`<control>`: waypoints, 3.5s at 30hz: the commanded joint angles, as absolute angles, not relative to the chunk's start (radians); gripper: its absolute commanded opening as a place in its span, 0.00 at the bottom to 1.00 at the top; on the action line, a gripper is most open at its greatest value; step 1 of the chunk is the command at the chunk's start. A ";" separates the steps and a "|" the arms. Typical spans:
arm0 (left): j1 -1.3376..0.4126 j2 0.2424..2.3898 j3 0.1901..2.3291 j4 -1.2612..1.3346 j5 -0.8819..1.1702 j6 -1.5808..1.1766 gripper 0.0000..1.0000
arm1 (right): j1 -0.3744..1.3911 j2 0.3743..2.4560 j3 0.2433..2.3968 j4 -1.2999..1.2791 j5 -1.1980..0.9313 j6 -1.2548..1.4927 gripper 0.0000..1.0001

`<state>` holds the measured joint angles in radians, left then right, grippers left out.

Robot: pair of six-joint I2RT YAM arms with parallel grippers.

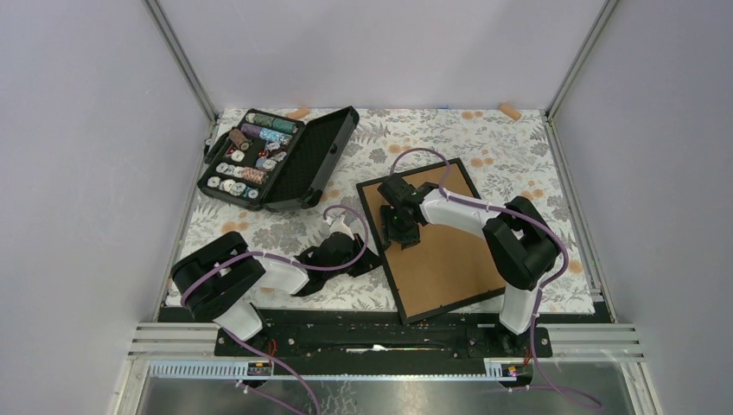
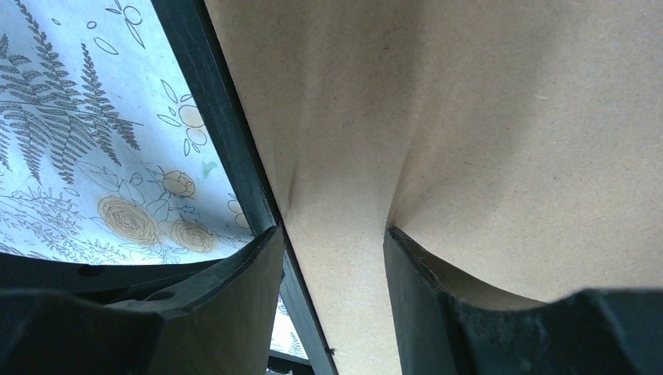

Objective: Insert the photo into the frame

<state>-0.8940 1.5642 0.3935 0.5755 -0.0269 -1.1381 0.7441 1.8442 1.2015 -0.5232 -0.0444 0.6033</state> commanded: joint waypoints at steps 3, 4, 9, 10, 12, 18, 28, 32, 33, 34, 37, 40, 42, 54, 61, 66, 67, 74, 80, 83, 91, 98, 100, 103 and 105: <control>-0.882 1.628 0.336 0.241 -0.117 -1.065 0.11 | 0.764 1.911 1.227 -0.560 -0.026 0.584 0.58; -0.882 1.628 0.336 0.241 -0.117 -1.065 0.11 | 0.765 1.914 1.232 -0.561 -0.026 0.584 0.58; -0.882 1.623 0.333 0.239 -0.118 -1.065 0.11 | 0.776 1.934 1.266 -0.586 -0.010 0.586 0.58; -0.883 1.622 0.333 0.241 -0.117 -1.066 0.11 | 0.779 1.939 1.275 -0.595 -0.007 0.586 0.58; -0.882 1.621 0.333 0.241 -0.118 -1.066 0.11 | 0.784 1.947 1.288 -0.609 -0.005 0.585 0.58; -0.883 1.623 0.333 0.240 -0.118 -1.067 0.11 | 0.796 1.964 1.309 -0.661 0.076 0.584 0.57; -0.882 1.620 0.331 0.239 -0.120 -1.069 0.11 | 0.811 1.996 1.335 -0.731 0.152 0.593 0.54; -0.882 1.621 0.331 0.236 -0.121 -1.070 0.11 | 0.805 1.986 1.296 -0.709 0.122 0.602 0.51; -0.881 1.622 0.331 0.236 -0.121 -1.070 0.11 | 0.799 1.979 1.280 -0.687 0.105 0.606 0.49; -0.882 1.623 0.331 0.237 -0.120 -1.069 0.11 | 0.795 1.974 1.264 -0.675 0.093 0.611 0.47; -0.881 1.621 0.330 0.238 -0.120 -1.070 0.11 | 0.790 1.963 1.235 -0.650 0.080 0.621 0.43; -0.881 1.622 0.330 0.237 -0.120 -1.071 0.11 | 0.787 1.959 1.228 -0.640 0.067 0.623 0.40; -0.880 1.621 0.330 0.237 -0.121 -1.071 0.11 | 0.783 1.963 1.230 -0.639 0.065 0.623 0.38; -0.876 1.620 0.328 0.235 -0.120 -1.074 0.11 | 0.771 2.012 1.231 -0.697 0.131 0.632 0.20; -0.875 1.622 0.328 0.233 -0.120 -1.073 0.10 | 0.776 2.049 1.256 -0.772 0.203 0.635 0.07; -0.876 1.620 0.327 0.233 -0.121 -1.073 0.10 | 0.791 2.071 1.275 -0.829 0.281 0.639 0.00; -0.875 1.621 0.327 0.233 -0.121 -1.072 0.10 | 0.792 2.073 1.277 -0.832 0.284 0.634 0.00; -0.873 1.617 0.324 0.236 -0.119 -1.072 0.10 | 0.812 2.109 1.297 -0.879 0.362 0.620 0.00; -0.872 1.614 0.318 0.239 -0.119 -1.072 0.10 | 0.833 2.128 1.251 -0.863 0.419 0.577 0.00; -0.869 1.610 0.316 0.241 -0.118 -1.072 0.10 | 0.834 2.108 1.218 -0.823 0.431 0.541 0.00; -0.869 1.612 0.320 0.238 -0.117 -1.066 0.10 | 0.870 2.117 1.300 -0.844 0.514 0.483 0.00; -0.913 1.484 0.320 0.214 -0.154 -1.006 0.11 | 0.865 1.884 1.269 -0.872 0.459 0.534 0.52; -0.945 1.360 0.321 0.149 -0.211 -0.981 0.14 | 0.862 1.792 1.208 -0.773 0.350 0.532 0.63; -0.954 1.144 0.332 0.023 -0.235 -0.932 0.29 | 0.860 1.705 1.123 -0.668 0.247 0.528 0.71; -0.957 0.998 0.353 -0.081 -0.236 -0.902 0.36 | 0.860 1.691 1.134 -0.655 0.218 0.524 0.78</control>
